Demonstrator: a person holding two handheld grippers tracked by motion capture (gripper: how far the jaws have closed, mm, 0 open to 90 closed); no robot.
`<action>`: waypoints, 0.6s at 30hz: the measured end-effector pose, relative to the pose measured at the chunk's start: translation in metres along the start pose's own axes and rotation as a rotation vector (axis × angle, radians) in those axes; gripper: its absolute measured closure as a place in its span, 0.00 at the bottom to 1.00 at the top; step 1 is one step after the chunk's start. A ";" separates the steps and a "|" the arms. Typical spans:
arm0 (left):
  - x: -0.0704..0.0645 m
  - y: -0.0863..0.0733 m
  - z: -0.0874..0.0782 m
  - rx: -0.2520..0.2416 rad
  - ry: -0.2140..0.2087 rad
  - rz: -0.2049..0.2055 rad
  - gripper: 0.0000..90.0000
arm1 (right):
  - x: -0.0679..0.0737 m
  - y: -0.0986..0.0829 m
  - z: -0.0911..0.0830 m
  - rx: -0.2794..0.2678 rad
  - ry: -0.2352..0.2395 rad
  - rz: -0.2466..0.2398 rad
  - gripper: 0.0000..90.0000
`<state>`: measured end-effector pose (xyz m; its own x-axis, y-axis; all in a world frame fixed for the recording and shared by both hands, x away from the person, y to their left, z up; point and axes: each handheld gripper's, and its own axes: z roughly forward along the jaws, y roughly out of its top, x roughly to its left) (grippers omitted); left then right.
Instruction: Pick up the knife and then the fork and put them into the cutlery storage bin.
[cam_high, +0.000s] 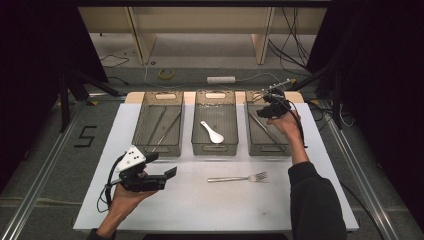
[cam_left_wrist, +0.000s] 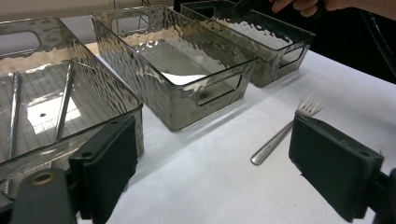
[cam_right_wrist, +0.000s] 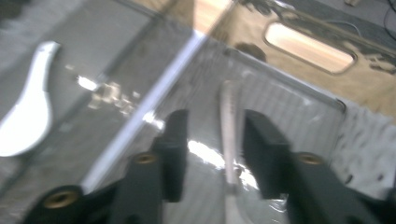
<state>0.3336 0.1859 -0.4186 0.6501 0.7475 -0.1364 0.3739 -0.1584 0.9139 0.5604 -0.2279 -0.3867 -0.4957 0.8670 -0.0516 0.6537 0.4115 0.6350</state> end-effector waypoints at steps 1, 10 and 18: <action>0.000 0.000 0.000 0.002 0.000 0.001 0.17 | 0.003 0.001 -0.003 -0.006 0.013 -0.006 0.61; 0.000 0.000 0.001 0.005 0.004 0.003 0.17 | 0.035 0.001 -0.032 -0.028 0.163 -0.125 0.42; 0.000 -0.001 0.001 0.010 0.006 0.005 0.17 | 0.074 -0.006 -0.061 -0.037 0.259 -0.257 0.39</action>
<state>0.3339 0.1855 -0.4193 0.6479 0.7507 -0.1293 0.3769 -0.1684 0.9108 0.4852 -0.1829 -0.3475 -0.7726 0.6346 -0.0189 0.4705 0.5922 0.6542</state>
